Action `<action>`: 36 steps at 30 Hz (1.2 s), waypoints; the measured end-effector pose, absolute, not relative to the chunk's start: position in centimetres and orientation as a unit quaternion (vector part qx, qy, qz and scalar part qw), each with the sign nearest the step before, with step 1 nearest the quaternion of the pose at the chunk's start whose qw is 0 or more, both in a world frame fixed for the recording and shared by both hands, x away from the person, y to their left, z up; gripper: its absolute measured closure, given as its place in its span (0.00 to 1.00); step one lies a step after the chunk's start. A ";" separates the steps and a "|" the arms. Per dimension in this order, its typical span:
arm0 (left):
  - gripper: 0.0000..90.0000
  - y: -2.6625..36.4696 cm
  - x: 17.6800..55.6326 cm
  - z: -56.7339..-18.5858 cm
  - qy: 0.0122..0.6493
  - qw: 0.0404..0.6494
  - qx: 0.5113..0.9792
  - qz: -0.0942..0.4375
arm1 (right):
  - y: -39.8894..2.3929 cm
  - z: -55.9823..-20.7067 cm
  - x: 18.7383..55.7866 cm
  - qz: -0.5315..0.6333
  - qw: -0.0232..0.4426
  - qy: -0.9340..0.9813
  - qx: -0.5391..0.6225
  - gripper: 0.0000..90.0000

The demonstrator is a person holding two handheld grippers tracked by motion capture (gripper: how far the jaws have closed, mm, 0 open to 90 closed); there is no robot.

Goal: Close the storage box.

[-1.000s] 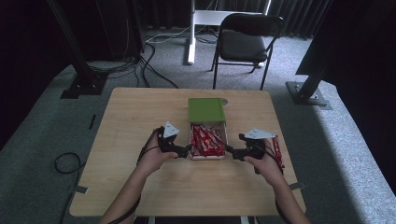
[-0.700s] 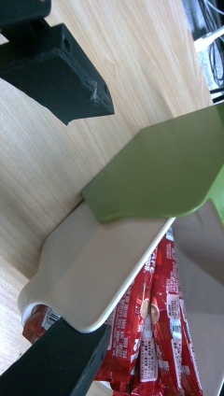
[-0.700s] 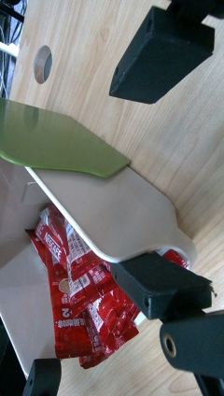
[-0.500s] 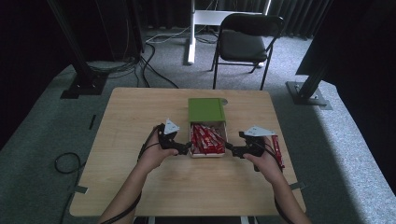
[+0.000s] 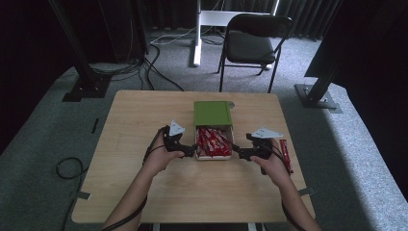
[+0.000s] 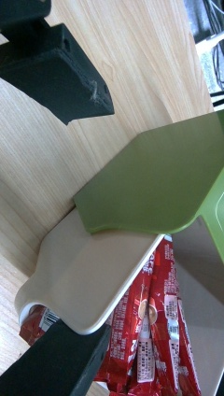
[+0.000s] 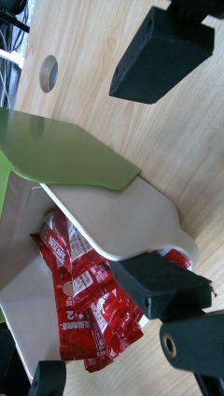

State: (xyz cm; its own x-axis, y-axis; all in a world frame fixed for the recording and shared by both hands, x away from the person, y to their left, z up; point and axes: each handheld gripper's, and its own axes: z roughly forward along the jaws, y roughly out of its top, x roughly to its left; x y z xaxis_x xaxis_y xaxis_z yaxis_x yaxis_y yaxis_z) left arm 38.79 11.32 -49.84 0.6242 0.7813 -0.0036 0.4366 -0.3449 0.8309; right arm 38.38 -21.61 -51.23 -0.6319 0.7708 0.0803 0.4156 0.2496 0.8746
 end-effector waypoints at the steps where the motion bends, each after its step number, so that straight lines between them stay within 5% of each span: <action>1: 0.01 11.3 38.9 -49.9 0.383 0.425 0.794 0.203 | -21.6 -51.2 38.5 0.476 0.187 0.768 0.387 0.18; 36: 0.01 11.1 40.8 -49.9 0.389 0.420 0.791 0.215 | -21.2 -51.3 40.4 0.476 0.192 0.756 0.406 0.16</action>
